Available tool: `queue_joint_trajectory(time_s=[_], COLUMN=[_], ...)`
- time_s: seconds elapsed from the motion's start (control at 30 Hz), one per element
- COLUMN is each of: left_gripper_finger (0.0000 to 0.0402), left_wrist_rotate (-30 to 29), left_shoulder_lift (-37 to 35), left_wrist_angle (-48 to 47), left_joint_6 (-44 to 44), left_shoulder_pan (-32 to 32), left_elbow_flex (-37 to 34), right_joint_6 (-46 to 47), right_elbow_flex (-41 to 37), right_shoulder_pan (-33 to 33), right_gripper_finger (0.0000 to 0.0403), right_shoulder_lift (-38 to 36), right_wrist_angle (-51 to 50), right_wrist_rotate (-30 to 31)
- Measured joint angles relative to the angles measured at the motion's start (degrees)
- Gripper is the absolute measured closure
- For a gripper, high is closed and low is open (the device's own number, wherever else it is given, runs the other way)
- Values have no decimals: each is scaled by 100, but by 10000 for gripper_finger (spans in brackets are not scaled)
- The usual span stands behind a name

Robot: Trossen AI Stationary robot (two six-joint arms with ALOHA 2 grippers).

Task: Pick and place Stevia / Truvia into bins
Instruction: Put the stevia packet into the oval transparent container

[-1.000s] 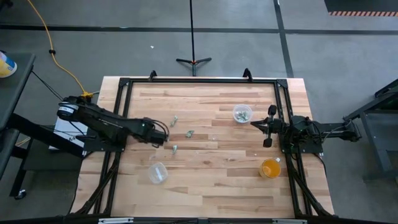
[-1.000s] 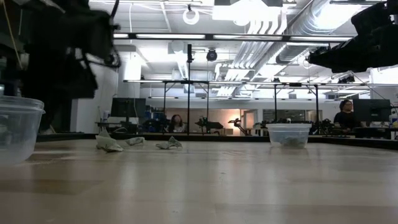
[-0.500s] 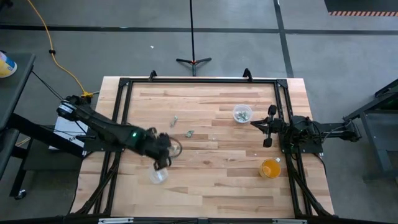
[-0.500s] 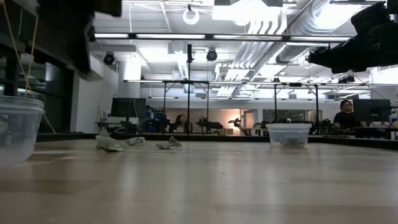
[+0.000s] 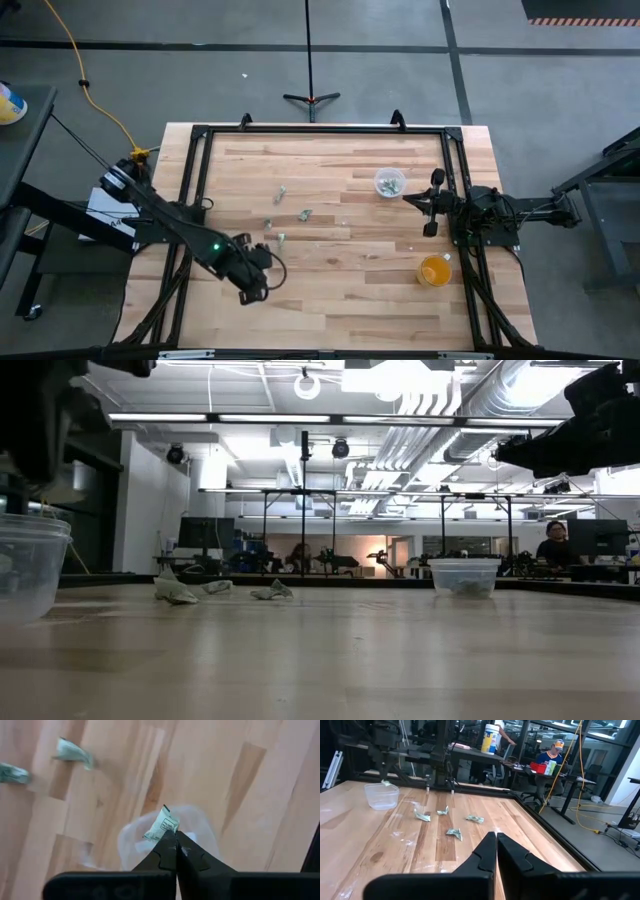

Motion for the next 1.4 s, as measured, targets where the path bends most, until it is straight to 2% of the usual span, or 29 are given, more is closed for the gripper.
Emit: queue_joint_trajectory(time_s=[0.2,0.47,0.73,0.83,0.97,1.07,1.13,1.2,1.27,1.33,1.4], left_gripper_finger=[339,334,332,319,270,225,200,182,171,166,163], left_wrist_rotate=[472,25,186,146,-269,-654,-1297,-2001,-2352,-2234,-1685], left_shoulder_lift=[268,288,286,284,282,282,282,280,280,280,341], left_wrist_angle=[-326,-398,-392,-369,-408,-521,-493,-293,-65,121,358], left_joint_6=[-441,-476,-713,-736,-703,-328,-50,-134,-199,-288,-410], left_shoulder_pan=[-6,6,4,4,4,4,80,281,651,1086,1559], left_elbow_flex=[-2,0,0,0,0,0,0,0,4,4,4], right_joint_6=[0,0,1,0,0,0,0,-22,-20,-20,-20], right_elbow_flex=[7,13,13,13,13,13,13,13,13,13,13], right_shoulder_pan=[0,0,1,0,0,0,0,2,2,1,2], right_gripper_finger=[400,402,397,400,402,401,400,402,402,401,400], right_shoulder_lift=[0,-3,-4,-4,-4,-4,-4,-4,-4,-4,-4], right_wrist_angle=[-44,-77,-79,-79,-79,-81,-79,-79,-81,-80,-81], right_wrist_rotate=[-5,-7,-4,-4,-2,-2,-2,-2,-2,-2,-2])
